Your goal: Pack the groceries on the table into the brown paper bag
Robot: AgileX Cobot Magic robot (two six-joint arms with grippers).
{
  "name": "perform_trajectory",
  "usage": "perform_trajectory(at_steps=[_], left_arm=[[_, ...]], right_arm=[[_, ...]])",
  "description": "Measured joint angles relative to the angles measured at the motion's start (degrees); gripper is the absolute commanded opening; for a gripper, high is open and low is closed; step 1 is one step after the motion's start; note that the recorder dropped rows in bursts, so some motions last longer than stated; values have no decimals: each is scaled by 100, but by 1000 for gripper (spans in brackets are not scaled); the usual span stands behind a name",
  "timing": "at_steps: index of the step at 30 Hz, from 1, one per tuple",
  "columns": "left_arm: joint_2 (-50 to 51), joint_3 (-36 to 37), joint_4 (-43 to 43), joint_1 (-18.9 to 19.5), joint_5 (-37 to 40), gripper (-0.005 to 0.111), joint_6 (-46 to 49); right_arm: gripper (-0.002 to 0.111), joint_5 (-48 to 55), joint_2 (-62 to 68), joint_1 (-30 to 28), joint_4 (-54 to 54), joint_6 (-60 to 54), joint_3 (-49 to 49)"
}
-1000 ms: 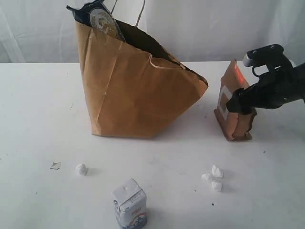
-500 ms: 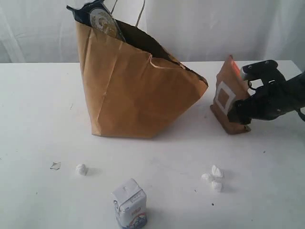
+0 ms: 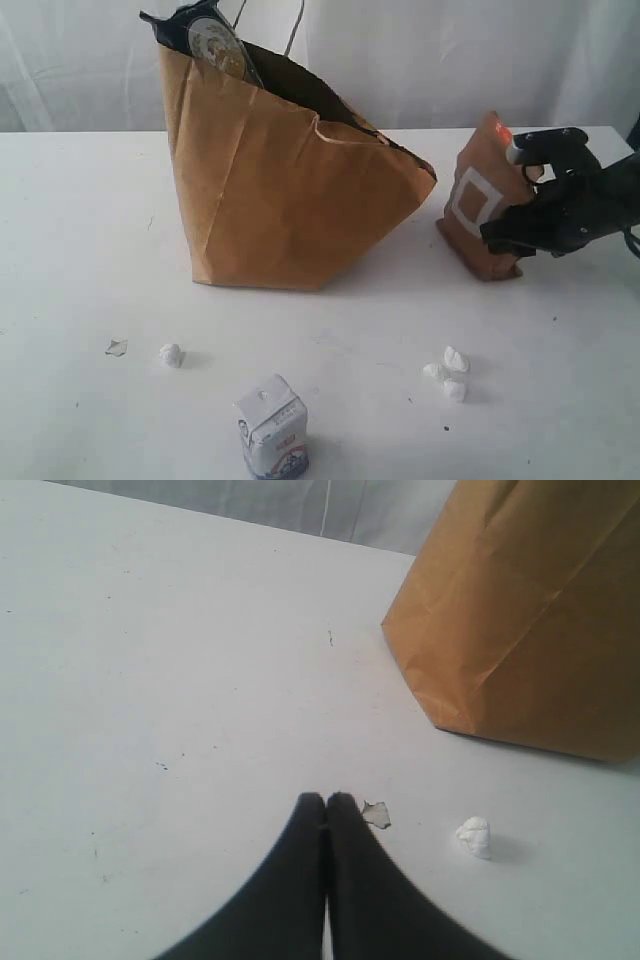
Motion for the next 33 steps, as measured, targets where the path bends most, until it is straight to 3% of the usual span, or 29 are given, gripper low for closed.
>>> perform_trajectory(at_steps=[6, 25, 27, 28, 29, 30, 32, 33], left_arm=[[0, 0, 0, 0, 0, 0, 0], [0, 0, 0, 0, 0, 0, 0], [0, 0, 0, 0, 0, 0, 0], [0, 0, 0, 0, 0, 0, 0], [0, 0, 0, 0, 0, 0, 0], [0, 0, 0, 0, 0, 0, 0], [0, 0, 0, 0, 0, 0, 0], [0, 0, 0, 0, 0, 0, 0]], right_arm=[[0, 717, -250, 22, -54, 23, 21], [0, 760, -568, 22, -654, 392, 21], [11, 799, -568, 22, -654, 392, 21], [26, 830, -568, 22, -654, 392, 21], [34, 937, -524, 22, -654, 322, 21], [56, 977, -496, 22, -654, 310, 21], [79, 1008, -323, 22, -654, 299, 21], [82, 1008, -197, 22, -654, 299, 21]])
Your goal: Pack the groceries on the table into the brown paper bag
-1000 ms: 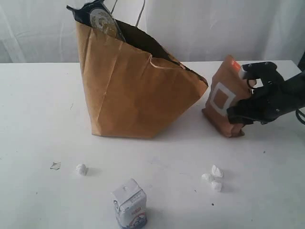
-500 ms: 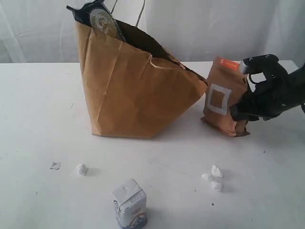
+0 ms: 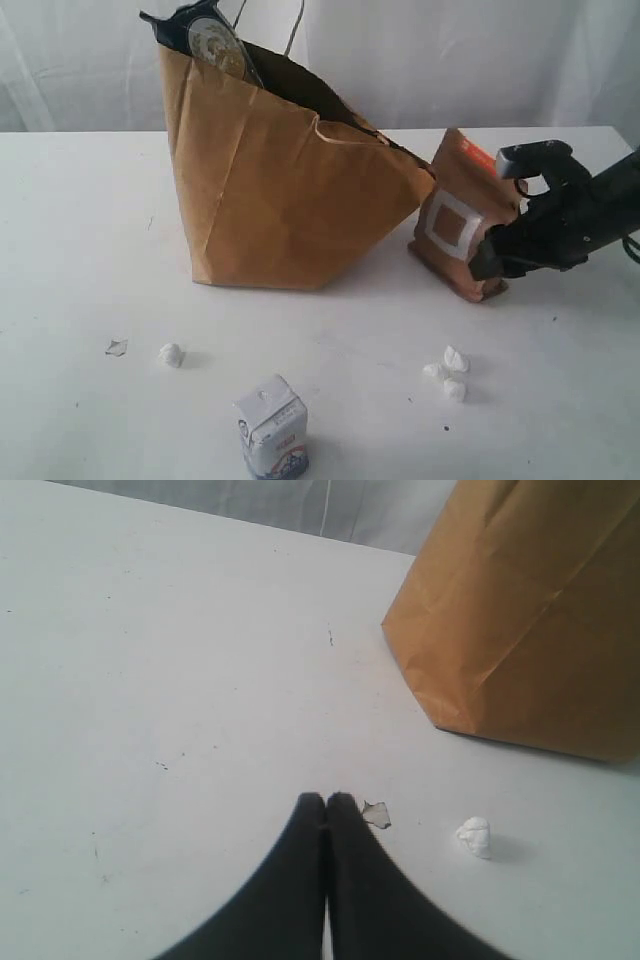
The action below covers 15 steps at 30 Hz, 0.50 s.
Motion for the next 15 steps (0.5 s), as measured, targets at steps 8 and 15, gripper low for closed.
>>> perform_trajectory(at_steps=[8, 15], left_arm=[[0, 0, 0, 0, 0, 0, 0], [0, 0, 0, 0, 0, 0, 0]], right_arm=[[83, -971, 156, 0, 867, -229, 0], [83, -440, 249, 0, 2544, -2727, 0]])
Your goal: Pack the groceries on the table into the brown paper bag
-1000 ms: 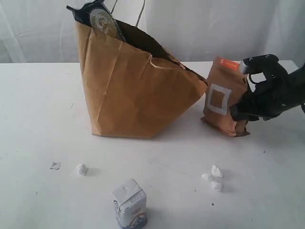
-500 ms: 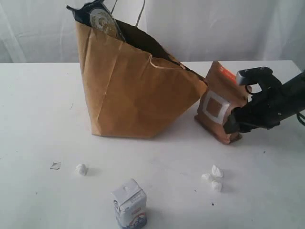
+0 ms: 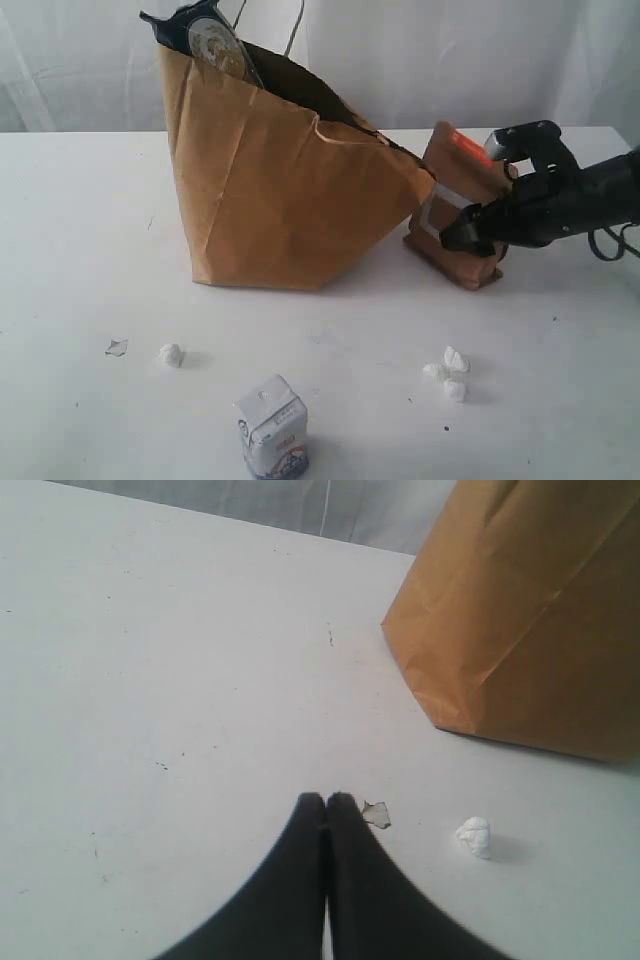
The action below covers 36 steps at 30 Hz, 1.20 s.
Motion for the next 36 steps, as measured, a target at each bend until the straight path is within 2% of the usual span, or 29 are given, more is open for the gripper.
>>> perform_trajectory(at_steps=[5, 9, 11, 13, 14, 15, 16, 17, 20, 27, 30, 36], left_arm=[[0, 0, 0, 0, 0, 0, 0], [0, 0, 0, 0, 0, 0, 0], [0, 0, 0, 0, 0, 0, 0], [0, 0, 0, 0, 0, 0, 0], [0, 0, 0, 0, 0, 0, 0], [0, 0, 0, 0, 0, 0, 0], [0, 0, 0, 0, 0, 0, 0], [0, 0, 0, 0, 0, 0, 0], [0, 0, 0, 0, 0, 0, 0], [0, 0, 0, 0, 0, 0, 0], [0, 0, 0, 0, 0, 0, 0], [0, 0, 0, 0, 0, 0, 0]], right_arm=[[80, 167, 180, 0, 1326, -1434, 0], [67, 167, 337, 0, 1850, -1887, 0], [56, 155, 404, 0, 1947, -1984, 0], [41, 115, 452, 0, 1971, -2007, 0], [26, 107, 455, 0, 1995, -2007, 0], [19, 107, 464, 0, 2038, -1955, 0], [5, 107, 464, 0, 2039, -1891, 0], [0, 107, 464, 0, 2025, -1703, 0], [0, 117, 403, 0, 1653, -1053, -24], [0, -135, -500, -107, -441, 1107, -1], [0, 309, -812, -370, -1301, 1946, -1], [0, 1040, -1516, -967, -1568, 2329, -1]])
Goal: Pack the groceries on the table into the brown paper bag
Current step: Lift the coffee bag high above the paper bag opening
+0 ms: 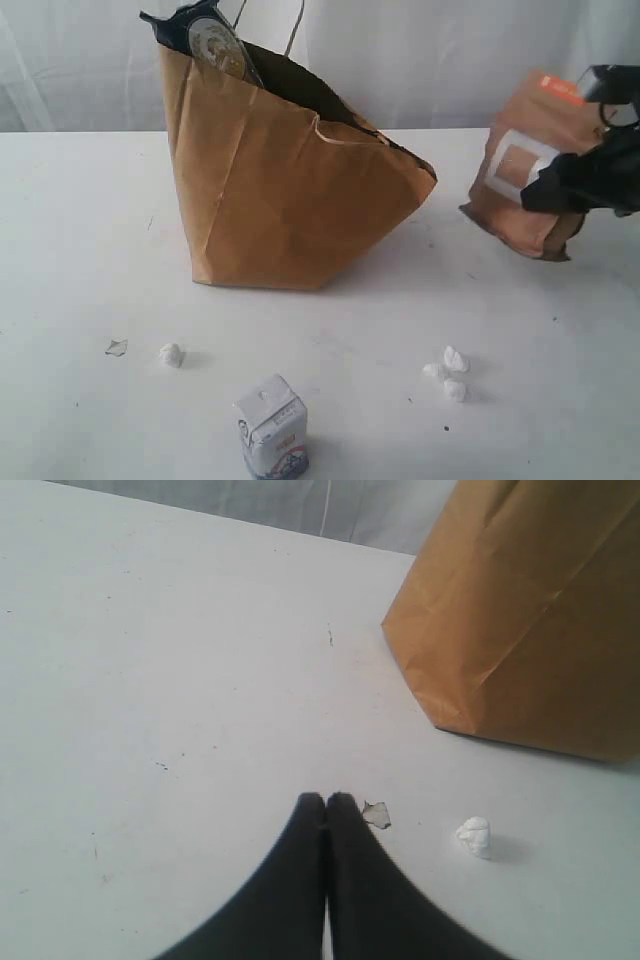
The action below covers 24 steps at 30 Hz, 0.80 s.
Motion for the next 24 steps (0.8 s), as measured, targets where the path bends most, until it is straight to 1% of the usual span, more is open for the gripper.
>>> perform_trajectory(at_steps=[5, 8, 12, 14, 17, 20, 24], left_arm=[[0, 0, 0, 0, 0, 0, 0], [0, 0, 0, 0, 0, 0, 0], [0, 0, 0, 0, 0, 0, 0], [0, 0, 0, 0, 0, 0, 0], [0, 0, 0, 0, 0, 0, 0], [0, 0, 0, 0, 0, 0, 0], [0, 0, 0, 0, 0, 0, 0]], right_arm=[[0, 157, -793, -393, -32, 429, -144], [0, 490, -1206, -447, -56, 586, -429], [0, 999, -1612, -447, 7, 1069, -928], [0, 1096, -1710, -447, 142, 1255, -1151], [0, 1197, -1746, -447, 743, 1357, -1460], [0, 1195, -1699, -310, 1441, 1359, -1671], [0, 1195, -1520, 177, 1961, 1255, -1782]])
